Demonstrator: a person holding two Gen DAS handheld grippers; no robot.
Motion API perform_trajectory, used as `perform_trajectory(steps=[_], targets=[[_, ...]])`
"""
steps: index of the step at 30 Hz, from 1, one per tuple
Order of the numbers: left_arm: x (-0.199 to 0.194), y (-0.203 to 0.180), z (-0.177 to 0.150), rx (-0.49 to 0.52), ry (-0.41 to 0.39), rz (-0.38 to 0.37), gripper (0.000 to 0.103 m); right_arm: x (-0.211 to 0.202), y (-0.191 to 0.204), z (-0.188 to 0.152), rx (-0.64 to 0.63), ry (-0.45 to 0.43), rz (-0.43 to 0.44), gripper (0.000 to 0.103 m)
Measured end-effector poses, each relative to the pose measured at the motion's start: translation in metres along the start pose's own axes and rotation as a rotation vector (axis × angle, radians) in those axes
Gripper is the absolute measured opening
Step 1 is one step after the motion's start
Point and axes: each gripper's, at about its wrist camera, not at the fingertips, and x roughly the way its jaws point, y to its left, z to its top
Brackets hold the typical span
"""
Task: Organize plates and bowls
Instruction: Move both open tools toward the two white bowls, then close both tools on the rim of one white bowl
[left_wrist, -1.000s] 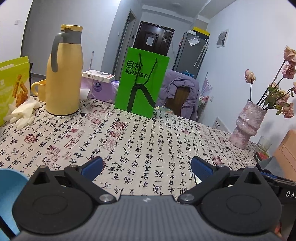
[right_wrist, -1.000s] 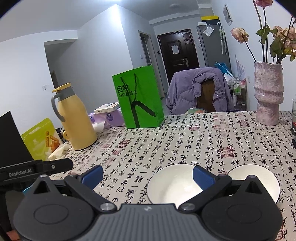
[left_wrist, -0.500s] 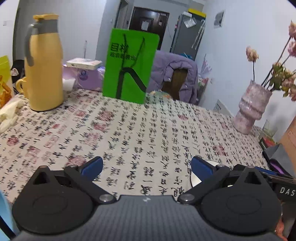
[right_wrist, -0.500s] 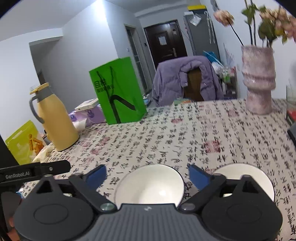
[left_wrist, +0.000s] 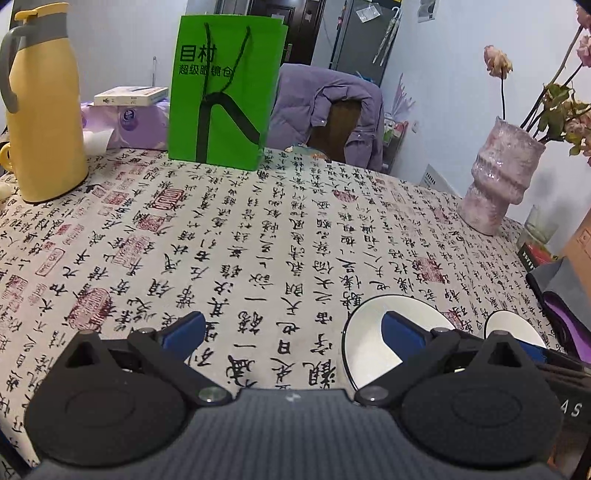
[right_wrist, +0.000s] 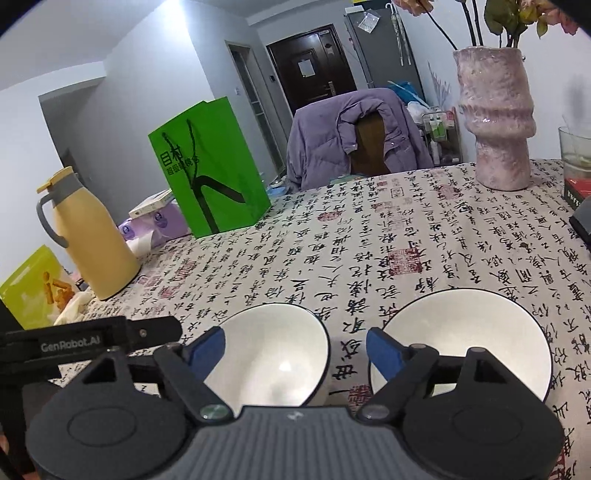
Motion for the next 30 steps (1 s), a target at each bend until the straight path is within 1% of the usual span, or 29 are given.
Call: perform_trajectory(steps=[3,10,14,19,23,28,29,30], targets=[[0.005,-0.003,-0.001,0.0,0.017,0.01,0.103,0.004,0.002,-0.003,-0.023,-0.011,-0.041,0.082],[0.012,-0.006,-0.001,0.013,0.032,0.04,0.103,0.005,0.001,-0.007,-0.035,-0.031,-0.077,0.075],[0.016,-0.004,-0.001,0.001,0.048,0.051,0.103,0.006,-0.001,-0.007,-0.035,-0.035,-0.087,0.071],[0.015,-0.002,-0.001,-0.009,0.054,0.059,0.103,0.001,-0.006,-0.007,-0.004,-0.054,-0.071,0.064],[0.011,-0.002,-0.001,-0.007,0.041,0.066,0.103,-0.004,-0.007,-0.007,0.004,-0.07,-0.046,0.055],[0.01,-0.007,-0.001,0.007,0.036,0.07,0.103,-0.004,-0.006,-0.008,0.0,-0.065,-0.033,0.051],[0.01,-0.008,-0.001,0.011,0.035,0.069,0.103,-0.003,-0.007,-0.008,0.0,-0.06,-0.035,0.049],[0.01,-0.01,-0.001,0.015,0.034,0.068,0.103,-0.003,-0.007,-0.009,0.002,-0.056,-0.035,0.045]])
